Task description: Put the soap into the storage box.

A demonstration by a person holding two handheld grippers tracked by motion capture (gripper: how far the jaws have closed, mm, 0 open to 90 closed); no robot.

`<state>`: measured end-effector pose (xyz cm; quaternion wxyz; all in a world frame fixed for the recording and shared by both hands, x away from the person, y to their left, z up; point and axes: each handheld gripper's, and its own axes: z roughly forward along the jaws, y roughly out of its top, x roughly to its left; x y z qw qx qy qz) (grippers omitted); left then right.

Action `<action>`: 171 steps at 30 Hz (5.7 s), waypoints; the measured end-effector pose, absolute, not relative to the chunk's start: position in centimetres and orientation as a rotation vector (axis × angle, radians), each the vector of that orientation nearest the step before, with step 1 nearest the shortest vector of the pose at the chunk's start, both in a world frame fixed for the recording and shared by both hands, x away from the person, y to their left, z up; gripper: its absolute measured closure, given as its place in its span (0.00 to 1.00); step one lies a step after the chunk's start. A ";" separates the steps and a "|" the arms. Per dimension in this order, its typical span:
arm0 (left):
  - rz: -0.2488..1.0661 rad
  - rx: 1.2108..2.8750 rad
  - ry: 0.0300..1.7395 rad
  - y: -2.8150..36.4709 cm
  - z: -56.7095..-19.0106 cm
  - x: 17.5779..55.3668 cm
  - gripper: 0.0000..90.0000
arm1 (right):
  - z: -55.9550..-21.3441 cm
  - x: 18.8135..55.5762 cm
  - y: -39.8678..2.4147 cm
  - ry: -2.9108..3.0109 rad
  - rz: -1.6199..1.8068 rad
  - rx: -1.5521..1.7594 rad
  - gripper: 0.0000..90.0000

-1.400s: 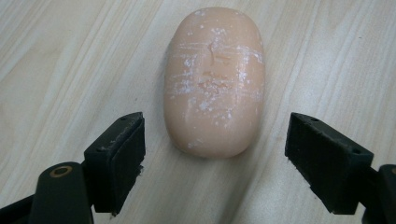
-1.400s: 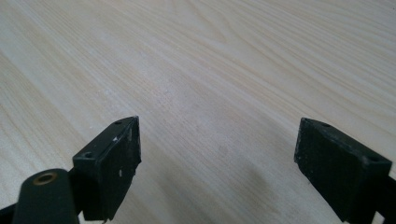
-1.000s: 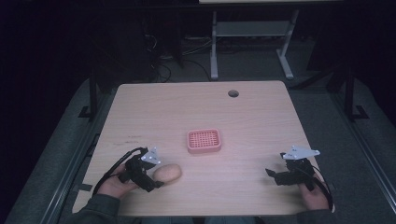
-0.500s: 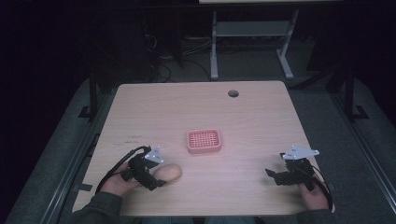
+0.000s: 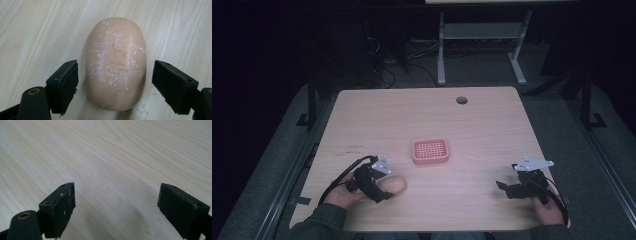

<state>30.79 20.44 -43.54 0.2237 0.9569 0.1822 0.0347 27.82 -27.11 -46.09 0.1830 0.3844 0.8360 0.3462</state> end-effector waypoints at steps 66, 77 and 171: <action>0.084 2.669 0.503 18.7 -43.1 31.7 0.36 | -46.0 27.6 -27.4 2.338 0.993 1.101 0.16; 0.067 2.680 0.484 17.6 -42.9 32.3 0.36 | -46.0 27.6 -27.4 2.335 1.002 1.094 0.16; 0.062 2.737 0.426 12.3 -39.4 38.8 0.36 | -45.8 27.3 -27.3 2.327 1.040 1.089 0.16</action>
